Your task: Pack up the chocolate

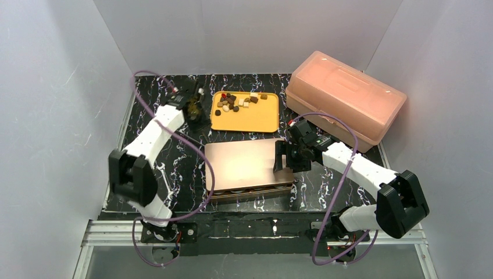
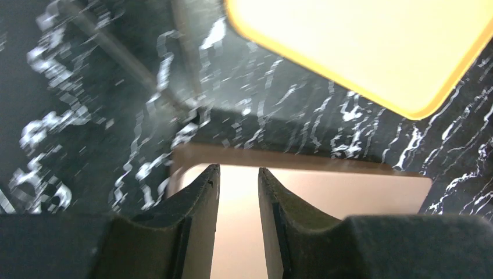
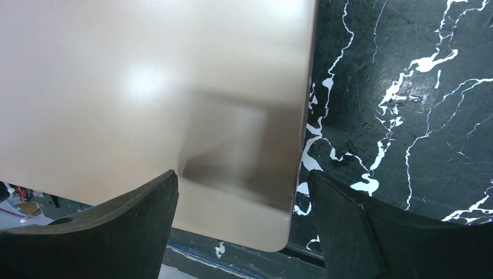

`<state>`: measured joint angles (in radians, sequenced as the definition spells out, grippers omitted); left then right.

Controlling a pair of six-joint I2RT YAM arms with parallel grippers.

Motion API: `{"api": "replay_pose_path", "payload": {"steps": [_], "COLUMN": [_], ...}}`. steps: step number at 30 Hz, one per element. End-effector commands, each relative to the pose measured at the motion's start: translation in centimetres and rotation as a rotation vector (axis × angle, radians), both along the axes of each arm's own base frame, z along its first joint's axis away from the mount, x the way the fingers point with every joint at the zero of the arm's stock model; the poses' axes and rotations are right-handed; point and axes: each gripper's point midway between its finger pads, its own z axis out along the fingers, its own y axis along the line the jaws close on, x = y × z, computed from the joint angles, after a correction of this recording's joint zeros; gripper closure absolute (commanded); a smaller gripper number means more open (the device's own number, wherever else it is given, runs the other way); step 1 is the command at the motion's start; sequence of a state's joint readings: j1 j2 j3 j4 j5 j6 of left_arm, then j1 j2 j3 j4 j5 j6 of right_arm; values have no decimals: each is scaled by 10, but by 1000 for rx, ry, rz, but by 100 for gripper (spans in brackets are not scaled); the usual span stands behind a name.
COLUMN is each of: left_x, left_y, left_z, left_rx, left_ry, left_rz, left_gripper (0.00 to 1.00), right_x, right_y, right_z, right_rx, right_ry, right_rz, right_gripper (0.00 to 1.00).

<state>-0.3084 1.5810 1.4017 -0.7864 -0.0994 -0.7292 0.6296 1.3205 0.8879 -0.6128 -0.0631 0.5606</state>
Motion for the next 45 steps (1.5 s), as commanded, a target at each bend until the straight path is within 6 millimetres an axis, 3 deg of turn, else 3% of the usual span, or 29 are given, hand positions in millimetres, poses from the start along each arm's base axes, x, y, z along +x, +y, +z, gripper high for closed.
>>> {"api": "replay_pose_path", "payload": {"steps": [1,6,10,18,23,31,39,45], "left_x": [26,36,35,15,8,6,2,0], "left_y": [-51,-95,-115,-136,-139,-142,-145,-149], "left_z": [-13,-41,-57,-73,-78,-80,-83,-84], "left_rx": [9,12,2,-15,-20,-37,-57,-73], "left_ry": [35,92,132,197,218,232,251,265], "left_rz": [-181,-278,-325,-392,-410,-421,-436,-458], "left_gripper": [70,70,70,70,71,72,72,72], "right_x": [2,4,4,-6,-36,-96,-103,-101], "right_y": [-2,-4,-5,-8,0,35,61,78], "right_z": [11,19,26,50,58,40,14,-1], "right_rx": [-3,-2,-1,4,10,-5,-142,-184], "right_ry": [-39,-62,-82,-131,-136,-139,-239,-271], "right_rz": [4,0,0,15,63,229,434,522], "right_gripper": [11,10,10,9,14,36,52,56]}}
